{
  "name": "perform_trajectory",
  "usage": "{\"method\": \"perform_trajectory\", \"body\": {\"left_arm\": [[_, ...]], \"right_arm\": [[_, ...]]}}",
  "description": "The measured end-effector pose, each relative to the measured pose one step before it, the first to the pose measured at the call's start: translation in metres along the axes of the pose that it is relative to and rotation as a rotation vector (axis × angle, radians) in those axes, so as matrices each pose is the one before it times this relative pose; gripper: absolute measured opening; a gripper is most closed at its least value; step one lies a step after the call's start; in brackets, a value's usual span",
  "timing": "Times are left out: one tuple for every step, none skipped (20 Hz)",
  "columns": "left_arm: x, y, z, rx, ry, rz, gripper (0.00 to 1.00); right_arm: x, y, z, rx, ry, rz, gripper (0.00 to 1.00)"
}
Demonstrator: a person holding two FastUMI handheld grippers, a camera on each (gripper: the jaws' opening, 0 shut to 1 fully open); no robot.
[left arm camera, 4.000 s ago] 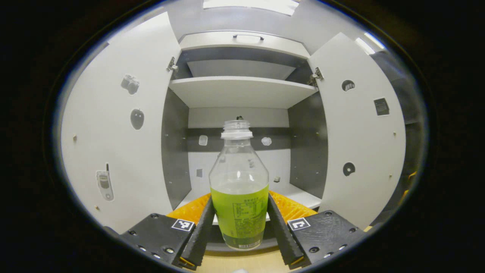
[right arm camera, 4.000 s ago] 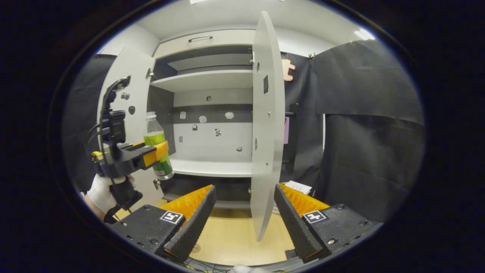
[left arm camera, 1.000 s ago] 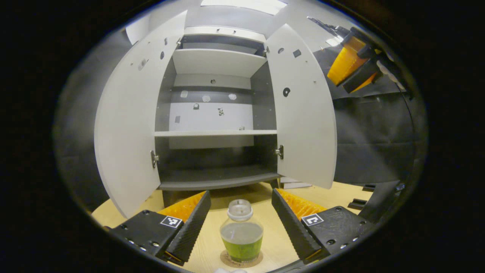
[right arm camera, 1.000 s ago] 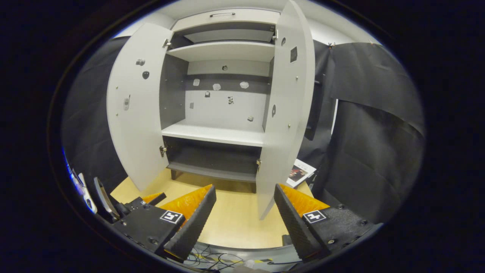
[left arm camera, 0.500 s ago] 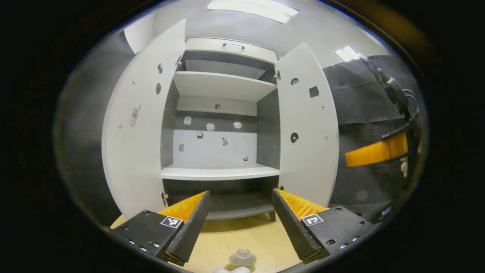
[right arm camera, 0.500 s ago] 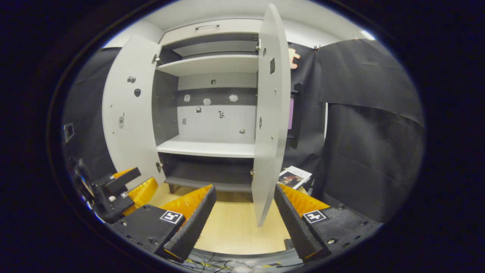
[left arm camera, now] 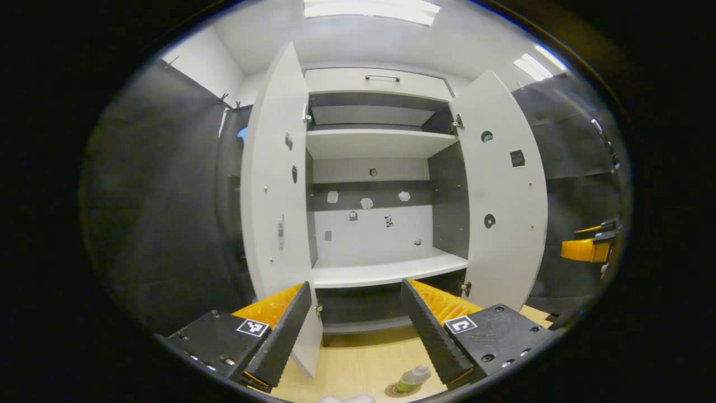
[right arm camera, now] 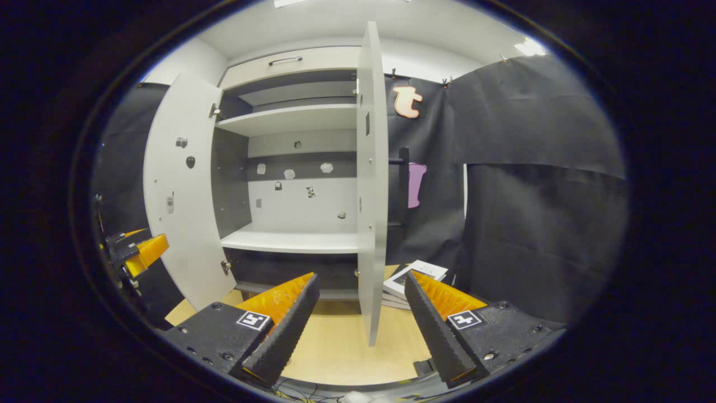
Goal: Grasp the bottle in the cabinet with the left hand and place it on the coaster, then close the right door with the right hand and the left door with the left hand.
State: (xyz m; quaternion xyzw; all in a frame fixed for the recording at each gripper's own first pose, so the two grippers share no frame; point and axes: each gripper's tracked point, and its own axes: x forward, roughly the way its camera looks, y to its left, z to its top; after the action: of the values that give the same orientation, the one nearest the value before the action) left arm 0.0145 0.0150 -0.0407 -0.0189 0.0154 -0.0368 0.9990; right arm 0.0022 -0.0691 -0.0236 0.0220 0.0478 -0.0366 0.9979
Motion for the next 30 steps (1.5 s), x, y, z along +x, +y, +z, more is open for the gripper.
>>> {"method": "perform_trajectory", "body": {"left_arm": [[-0.00865,0.00799,-0.00480,-0.00467,0.00795,0.01876,0.98],[-0.00758,0.00583,-0.00442,0.00010,0.01607,0.02036,0.96],[-0.00771,0.00493,-0.00518,0.00189,0.01273,0.01524,1.00],[-0.00482,0.00185,-0.00138,0.00300,0.00691,0.01315,1.00],[-0.00388,0.00133,0.00062,0.00269,0.00114,0.01364,1.00],[-0.00114,-0.00107,0.00192,0.00187,-0.00195,0.00708,1.00],[-0.00171,-0.00177,0.00213,0.00331,-0.00234,0.00779,0.99],[-0.00123,-0.00214,0.00472,0.00352,-0.00752,0.00698,0.99],[-0.00018,-0.00402,0.00355,0.00187,-0.00457,0.00547,0.98],[0.00011,-0.00581,0.00171,0.00137,-0.00203,0.00110,0.98],[0.00049,-0.00589,0.00400,0.00190,-0.00225,-0.00150,0.96],[-0.00151,-0.00709,0.00164,0.00147,0.00398,-0.00334,0.98],[-0.00139,-0.00823,0.00299,-0.00135,-0.00263,-0.00887,0.98],[-0.00007,-0.00891,0.00302,-0.00023,-0.00250,-0.00885,1.00],[0.00006,-0.00673,0.00115,-0.00234,0.00294,-0.00042,1.00],[-0.00117,-0.00647,-0.00023,-0.00686,0.00658,0.00559,0.98],[-0.00103,-0.00510,0.00045,-0.00939,0.00482,0.00882,0.97],[-0.00244,-0.00575,0.00140,-0.00913,0.00308,0.01138,0.98],[-0.00133,-0.00440,0.00089,-0.00725,0.00199,0.01247,0.98],[-0.00340,-0.00424,-0.00098,-0.00341,0.00659,0.01238,0.96],[-0.00339,-0.00136,-0.00035,0.00080,0.00215,0.02278,0.98],[-0.00243,0.00094,0.00010,0.00587,-0.00130,0.03090,0.99],[-0.00353,0.00073,-0.00039,0.00896,0.00151,0.03216,0.98],[-0.00288,-0.00066,-0.00110,0.00909,0.00200,0.02377,0.98],[-0.00323,-0.00106,-0.00065,0.00814,0.00532,0.01654,0.98],[-0.00286,-0.00128,-0.00129,0.00787,0.00583,0.00934,0.97],[-0.00369,0.00010,-0.00146,0.00560,0.00795,0.01129,0.96],[-0.00310,-0.00035,-0.00078,0.00114,0.00434,0.01226,0.97],[-0.00009,0.00005,-0.00063,-0.00453,0.00284,0.00708,0.96],[0.00059,-0.00186,-0.00133,-0.00921,0.00371,-0.00104,0.96]], "right_arm": [[0.00178,-0.00364,-0.00032,0.00731,-0.00178,-0.00696,1.00],[0.00135,-0.00329,0.00098,0.00763,-0.00371,-0.00487,1.00],[0.00173,-0.00309,0.00080,0.00491,-0.00308,-0.00343,1.00],[0.00129,-0.00449,0.00030,0.00112,0.00069,-0.00215,1.00],[0.00160,-0.00613,0.00135,0.00154,-0.00271,-0.00378,1.00],[0.00194,-0.00669,0.00363,0.00056,-0.00750,-0.00247,1.00],[0.00258,-0.00834,0.00290,-0.00187,-0.00638,-0.00407,1.00],[0.00446,-0.00973,0.00464,-0.00188,-0.00896,-0.00554,1.00],[0.00550,-0.01056,0.00385,-0.00111,-0.00575,-0.00354,1.00],[0.00635,-0.01143,0.00529,-0.00038,-0.00559,-0.00235,1.00],[0.00735,-0.01354,0.00516,0.00089,-0.00575,-0.00495,1.00],[0.00761,-0.01142,0.00577,0.00107,-0.00195,-0.00042,1.00],[0.00784,-0.01056,0.00592,-0.00007,-0.00516,0.00188,1.00],[0.00886,-0.01044,0.00742,-0.00104,-0.01056,-0.00293,1.00],[0.00889,-0.00829,0.00507,-0.00268,-0.00282,0.00655,1.00],[0.00955,-0.00425,0.00489,0.00317,-0.00502,0.01850,1.00],[0.00958,-0.00156,0.00678,0.00241,-0.00494,0.02408,1.00],[0.01051,-0.00204,0.00487,0.00040,-0.00163,0.02289,1.00],[0.00914,0.00063,0.00393,-0.00010,0.00144,0.03005,1.00],[0.00969,0.00305,0.00260,0.00041,0.00384,0.03448,1.00],[0.00834,0.00384,0.00362,-0.00117,0.00156,0.03774,1.00],[0.00716,0.00210,0.00255,-0.00355,-0.00159,0.03558,1.00],[0.00643,0.00250,0.00330,-0.00388,-0.00214,0.03220,1.00],[0.00631,0.00411,0.00272,-0.00470,-0.00190,0.03590,1.00],[0.00517,0.00427,0.00185,-0.00175,0.00019,0.03324,1.00],[0.00394,0.00362,0.00037,-0.00014,0.00262,0.02646,1.00],[0.00259,-0.00011,0.00063,-0.00406,0.00229,0.00946,1.00],[-0.00206,0.00019,0.00091,-0.00426,0.00364,0.00928,0.99],[0.00076,0.00014,0.00045,-0.00258,0.00321,0.00441,0.99],[-0.00050,0.00120,-0.00077,-0.00187,0.00952,-0.00194,0.98]]}}
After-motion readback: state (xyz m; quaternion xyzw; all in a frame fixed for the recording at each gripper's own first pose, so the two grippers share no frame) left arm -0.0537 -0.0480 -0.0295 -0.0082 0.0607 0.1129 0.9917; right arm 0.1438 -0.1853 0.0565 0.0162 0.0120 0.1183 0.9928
